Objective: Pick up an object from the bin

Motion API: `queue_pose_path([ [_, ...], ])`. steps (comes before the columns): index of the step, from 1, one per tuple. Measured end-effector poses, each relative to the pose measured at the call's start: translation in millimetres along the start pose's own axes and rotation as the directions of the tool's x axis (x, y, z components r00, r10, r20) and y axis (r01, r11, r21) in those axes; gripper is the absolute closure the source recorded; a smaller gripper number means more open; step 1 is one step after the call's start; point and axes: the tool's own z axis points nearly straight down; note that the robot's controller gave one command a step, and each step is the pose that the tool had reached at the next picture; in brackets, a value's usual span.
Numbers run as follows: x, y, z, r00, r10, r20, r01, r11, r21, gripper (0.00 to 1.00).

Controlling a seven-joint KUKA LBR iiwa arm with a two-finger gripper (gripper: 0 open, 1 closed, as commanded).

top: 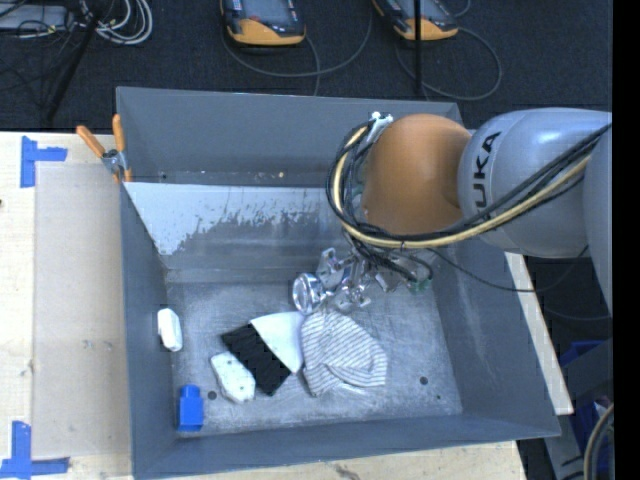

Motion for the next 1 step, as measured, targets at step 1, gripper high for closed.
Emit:
queue_pose_path([
  [1, -5.3, -1.5, -61.8, 1.0, 0.019, 0.003, -0.019, 1.0, 0.001, 1.0],
])
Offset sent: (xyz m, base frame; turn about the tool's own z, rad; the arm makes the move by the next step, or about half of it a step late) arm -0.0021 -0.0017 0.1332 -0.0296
